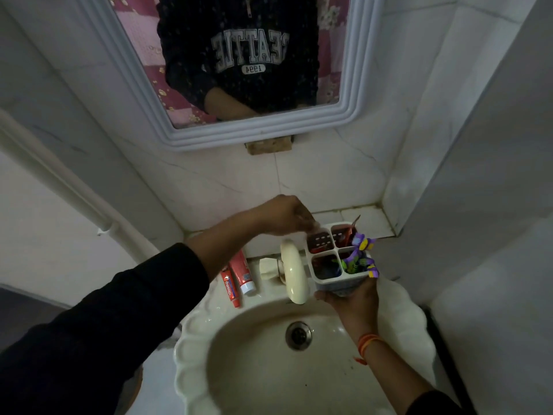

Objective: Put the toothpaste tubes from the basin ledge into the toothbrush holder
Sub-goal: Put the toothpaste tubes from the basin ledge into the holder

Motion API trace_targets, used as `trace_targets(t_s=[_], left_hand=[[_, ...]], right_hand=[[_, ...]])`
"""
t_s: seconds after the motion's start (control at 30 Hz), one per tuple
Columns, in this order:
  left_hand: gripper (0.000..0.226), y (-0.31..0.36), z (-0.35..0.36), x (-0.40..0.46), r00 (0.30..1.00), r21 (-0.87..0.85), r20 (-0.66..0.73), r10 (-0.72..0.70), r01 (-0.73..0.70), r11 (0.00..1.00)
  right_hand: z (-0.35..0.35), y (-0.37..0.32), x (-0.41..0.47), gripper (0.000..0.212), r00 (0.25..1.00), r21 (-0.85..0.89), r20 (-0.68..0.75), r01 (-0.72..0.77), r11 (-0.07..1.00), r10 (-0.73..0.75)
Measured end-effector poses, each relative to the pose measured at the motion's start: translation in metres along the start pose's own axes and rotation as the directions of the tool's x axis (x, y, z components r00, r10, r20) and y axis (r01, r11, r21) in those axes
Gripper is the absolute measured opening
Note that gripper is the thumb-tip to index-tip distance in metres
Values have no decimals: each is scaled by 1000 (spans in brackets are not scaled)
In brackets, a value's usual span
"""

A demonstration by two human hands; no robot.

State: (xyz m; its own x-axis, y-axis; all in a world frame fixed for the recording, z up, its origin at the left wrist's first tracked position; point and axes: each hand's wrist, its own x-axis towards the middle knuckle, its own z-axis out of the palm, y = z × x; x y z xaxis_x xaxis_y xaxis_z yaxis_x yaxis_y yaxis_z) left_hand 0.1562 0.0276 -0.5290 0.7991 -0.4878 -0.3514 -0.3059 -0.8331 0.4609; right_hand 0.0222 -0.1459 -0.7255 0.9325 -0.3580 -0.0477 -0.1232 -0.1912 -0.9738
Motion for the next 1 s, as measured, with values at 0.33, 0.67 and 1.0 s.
trace_targets(t_s=[0.33, 0.67, 1.0], left_hand=[[58, -119, 24, -3, 931, 483, 137, -338, 235, 844], [65, -147, 38, -5, 935, 632, 82, -346, 219, 743], [46, -121, -1, -6, 974, 432, 49, -219, 177, 885]], right_hand=[[3, 4, 1, 117, 1000, -15, -9, 13, 1000, -13], [4, 4, 1, 114, 1000, -36, -5, 20, 999, -20], [3, 5, 2, 116, 1000, -34, -8, 19, 999, -19]])
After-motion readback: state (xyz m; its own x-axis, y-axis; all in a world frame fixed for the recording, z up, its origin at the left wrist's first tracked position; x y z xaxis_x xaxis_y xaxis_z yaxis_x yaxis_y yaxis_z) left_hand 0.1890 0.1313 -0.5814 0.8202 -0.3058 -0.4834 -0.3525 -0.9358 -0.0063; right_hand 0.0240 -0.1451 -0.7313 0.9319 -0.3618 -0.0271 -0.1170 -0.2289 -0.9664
